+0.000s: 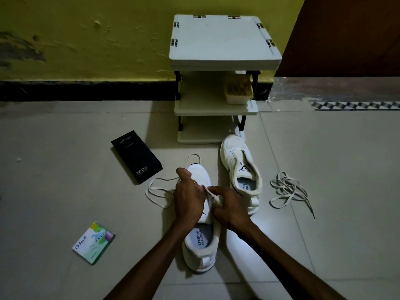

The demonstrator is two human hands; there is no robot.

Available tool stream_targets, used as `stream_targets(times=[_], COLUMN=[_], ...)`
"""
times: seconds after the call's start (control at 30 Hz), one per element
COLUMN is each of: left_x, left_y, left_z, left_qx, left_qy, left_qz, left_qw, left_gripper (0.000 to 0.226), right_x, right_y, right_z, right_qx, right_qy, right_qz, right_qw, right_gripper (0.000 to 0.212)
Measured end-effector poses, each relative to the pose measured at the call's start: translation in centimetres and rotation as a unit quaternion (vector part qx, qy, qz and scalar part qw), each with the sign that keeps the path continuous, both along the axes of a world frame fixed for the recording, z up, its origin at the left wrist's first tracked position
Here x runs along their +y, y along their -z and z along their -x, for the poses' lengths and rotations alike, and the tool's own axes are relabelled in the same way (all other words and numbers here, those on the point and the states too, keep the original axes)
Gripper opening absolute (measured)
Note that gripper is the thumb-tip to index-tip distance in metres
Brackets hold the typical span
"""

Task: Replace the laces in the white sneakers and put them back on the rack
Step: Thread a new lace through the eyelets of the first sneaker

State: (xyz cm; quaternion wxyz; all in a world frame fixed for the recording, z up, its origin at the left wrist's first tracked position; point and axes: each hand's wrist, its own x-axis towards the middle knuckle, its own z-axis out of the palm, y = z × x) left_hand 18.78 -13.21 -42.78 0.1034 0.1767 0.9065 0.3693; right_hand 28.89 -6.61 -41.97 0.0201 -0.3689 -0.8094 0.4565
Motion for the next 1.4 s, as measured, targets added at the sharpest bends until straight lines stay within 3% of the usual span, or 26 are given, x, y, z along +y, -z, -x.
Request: stream_targets(times=[0.4,0.53,0.7,0.83,1.03,1.4], left_x=[-0.5,-0.3,-0.2,-0.2,-0.5,-0.2], left_y=[0.7,0.5,-0.7,-1.1,0.2,0.4], left_z=[-0.3,-0.7,-1.4,-1.3,-0.6,-0.9], left_qx=[0.01,0.022,0.049,0.074,-0.019,-0.083], left_qy=[0.041,0.035,0.033,0.031,0.002,-0.05], left_qz=[-0.07,-0.03,0.042,0.071,-0.045,-0.066], left_qw=[0.997,0.999,0.997,0.994,0.999,0.993], left_gripper=[0.027,0.032,0.054,0.05,0.039,0.032], right_x=[-0.2,-0.2,-0.2,-0.1,0.0,0.2], right_y=[0.5,0.5,0.2,0.4,0.6,0.3], right_z=[0.5,0.4,0.3,0.2,0.2,0.2], right_qx=[-0.009,-0.007,0.007,0.015,0.017,0.015], right_qy=[-0.008,-0.007,-0.012,-0.013,-0.008,-0.017], right_qz=[-0.028,-0.027,-0.039,-0.032,-0.045,-0.032], right_qw=[1.0,1.0,0.999,0.999,0.999,0.999], right_gripper=[0.063,0.063,0.049,0.051,0.055,0.05])
